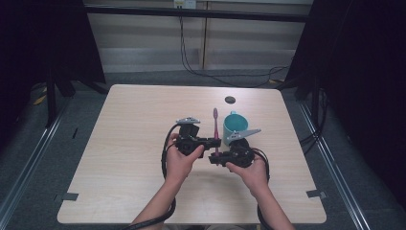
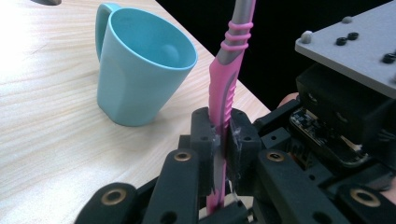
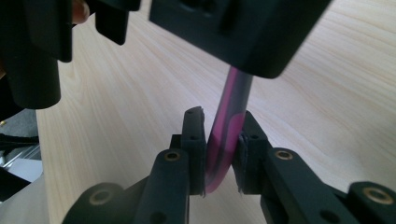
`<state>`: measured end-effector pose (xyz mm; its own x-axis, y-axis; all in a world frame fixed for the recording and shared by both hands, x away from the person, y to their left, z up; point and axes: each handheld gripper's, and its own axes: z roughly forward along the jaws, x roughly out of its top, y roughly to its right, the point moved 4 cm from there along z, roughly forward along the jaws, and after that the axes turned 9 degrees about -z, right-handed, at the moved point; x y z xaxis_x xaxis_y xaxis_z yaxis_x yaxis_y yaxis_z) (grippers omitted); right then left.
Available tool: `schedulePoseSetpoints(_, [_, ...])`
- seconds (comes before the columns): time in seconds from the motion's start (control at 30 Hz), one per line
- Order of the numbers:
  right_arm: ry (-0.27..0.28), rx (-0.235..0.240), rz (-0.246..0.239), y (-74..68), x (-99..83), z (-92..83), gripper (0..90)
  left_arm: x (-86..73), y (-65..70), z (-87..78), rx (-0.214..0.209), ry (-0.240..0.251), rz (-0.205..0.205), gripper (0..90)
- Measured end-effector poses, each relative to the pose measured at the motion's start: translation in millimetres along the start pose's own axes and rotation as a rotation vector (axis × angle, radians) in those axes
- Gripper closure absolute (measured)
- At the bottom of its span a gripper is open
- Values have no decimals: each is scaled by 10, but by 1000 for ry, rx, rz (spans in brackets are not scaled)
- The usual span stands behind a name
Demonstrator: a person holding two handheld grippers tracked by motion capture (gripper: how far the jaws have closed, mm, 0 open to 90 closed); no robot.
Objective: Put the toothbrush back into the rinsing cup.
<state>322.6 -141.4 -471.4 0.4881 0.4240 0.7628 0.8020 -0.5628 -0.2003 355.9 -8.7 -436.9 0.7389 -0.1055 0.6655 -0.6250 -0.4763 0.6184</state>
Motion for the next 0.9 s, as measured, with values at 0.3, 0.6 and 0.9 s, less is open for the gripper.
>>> schedulePoseSetpoints(0.3, [-17,11,3,-14,-7,20,690,0,1,-13,2,-35,8,833])
schedulePoseSetpoints(0.6, [-31,-28,8,64,-34,-43,560,54,-48,-172,34,-23,27,833])
schedulePoseSetpoints(0.9, [-3,-53,30,132,-11,-202,544,55,-136,-282,65,-28,35,834])
